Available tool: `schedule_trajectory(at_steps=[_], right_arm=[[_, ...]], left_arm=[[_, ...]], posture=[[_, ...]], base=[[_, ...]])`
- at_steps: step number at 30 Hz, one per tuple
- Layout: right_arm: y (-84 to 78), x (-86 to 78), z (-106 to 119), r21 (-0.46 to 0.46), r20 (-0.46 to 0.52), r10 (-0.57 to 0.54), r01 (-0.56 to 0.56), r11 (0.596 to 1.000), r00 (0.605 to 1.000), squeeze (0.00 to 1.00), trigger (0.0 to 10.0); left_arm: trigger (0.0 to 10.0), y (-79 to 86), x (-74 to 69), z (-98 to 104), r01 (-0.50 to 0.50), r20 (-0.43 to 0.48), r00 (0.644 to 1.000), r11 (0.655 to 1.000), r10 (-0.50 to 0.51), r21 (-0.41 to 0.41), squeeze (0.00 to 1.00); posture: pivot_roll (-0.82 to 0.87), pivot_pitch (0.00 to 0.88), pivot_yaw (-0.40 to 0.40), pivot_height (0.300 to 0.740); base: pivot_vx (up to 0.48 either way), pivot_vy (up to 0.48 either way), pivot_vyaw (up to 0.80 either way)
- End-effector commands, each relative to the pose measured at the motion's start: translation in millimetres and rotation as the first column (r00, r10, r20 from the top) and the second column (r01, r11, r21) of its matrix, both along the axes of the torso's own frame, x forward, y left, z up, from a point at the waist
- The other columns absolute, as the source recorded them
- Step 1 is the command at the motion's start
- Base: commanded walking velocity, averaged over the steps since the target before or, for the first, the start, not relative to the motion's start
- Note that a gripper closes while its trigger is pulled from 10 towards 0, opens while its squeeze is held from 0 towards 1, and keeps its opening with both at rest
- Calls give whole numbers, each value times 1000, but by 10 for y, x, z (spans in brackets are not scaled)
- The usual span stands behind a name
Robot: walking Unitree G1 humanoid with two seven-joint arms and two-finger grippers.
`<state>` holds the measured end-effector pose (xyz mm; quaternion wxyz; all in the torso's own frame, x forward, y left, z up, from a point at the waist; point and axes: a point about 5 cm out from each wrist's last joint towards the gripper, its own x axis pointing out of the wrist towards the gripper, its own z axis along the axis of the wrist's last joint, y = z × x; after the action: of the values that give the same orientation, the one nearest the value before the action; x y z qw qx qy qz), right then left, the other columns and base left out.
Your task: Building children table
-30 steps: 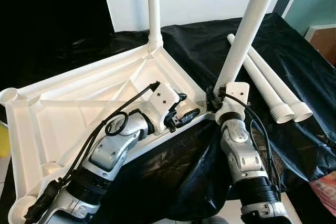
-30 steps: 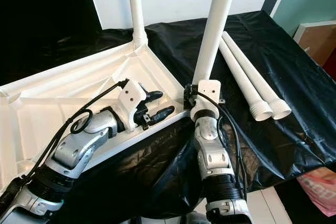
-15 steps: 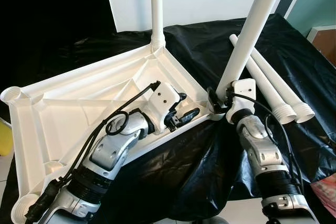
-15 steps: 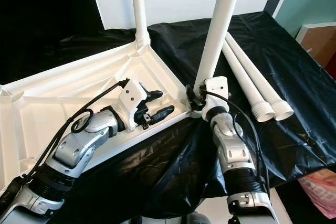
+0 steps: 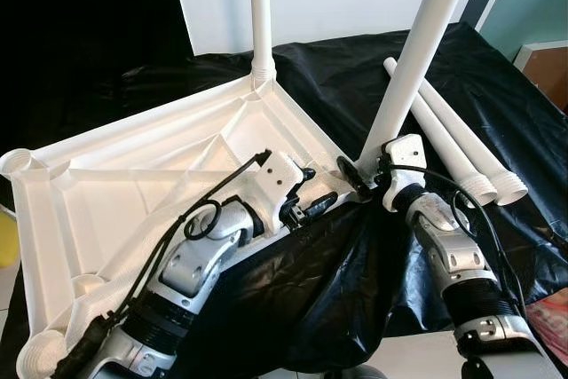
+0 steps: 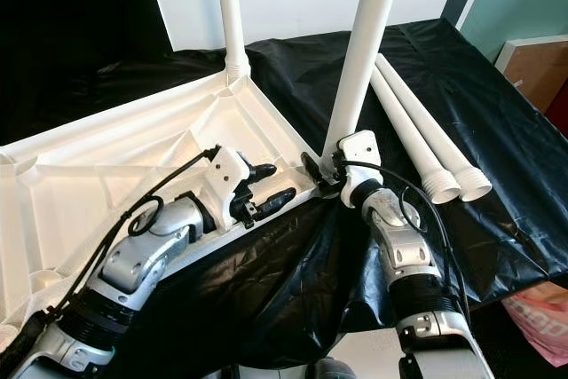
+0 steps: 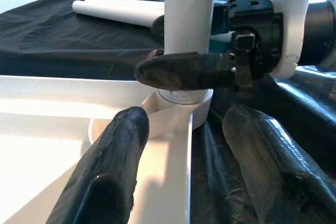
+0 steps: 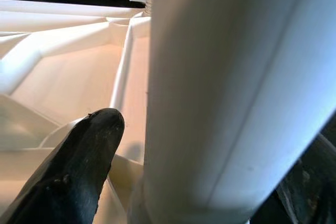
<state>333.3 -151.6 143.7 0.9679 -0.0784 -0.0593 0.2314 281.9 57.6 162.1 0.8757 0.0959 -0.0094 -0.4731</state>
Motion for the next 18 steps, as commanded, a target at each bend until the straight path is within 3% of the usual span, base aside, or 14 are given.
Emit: schedule_trajectory(at_steps=[1,2,3,15,16,18], right_arm=[[-32,4,-26,-15,-8,34,-34,999,999,0,3412],[-32,4,-26,-15,-8,34,-34,999,999,0,3412],[-43,8,-34,-23,-11,46,-46,999,999,0,0],[-146,10,-133,-36,-42,22,-24,999,999,0,0],[-166,5,-157,-27,-55,-2,1,1000,998,0,10000],[-166,5,-157,-27,-55,-2,1,1000,998,0,10000]], left_arm=[[10000,-21,-45,-87,57,-44,997,998,-57,0,0],[10000,-21,-45,-87,57,-44,997,998,-57,0,0],[10000,-28,-50,-113,57,-69,996,998,-58,-8,0],[10000,-25,-58,-199,59,-61,996,998,-58,15,0],[10000,-18,-44,-207,50,-66,997,999,-49,16,0],[10000,-18,-44,-207,50,-66,997,999,-49,16,0]], posture=[[-3,90,3,740],[-3,90,3,740],[-5,89,3,740],[-1,89,1,740],[-3,89,3,740],[-3,89,3,740]], base=[[0,0,0],[0,0,0],[0,0,0],[0,0,0],[0,0,0],[0,0,0]])
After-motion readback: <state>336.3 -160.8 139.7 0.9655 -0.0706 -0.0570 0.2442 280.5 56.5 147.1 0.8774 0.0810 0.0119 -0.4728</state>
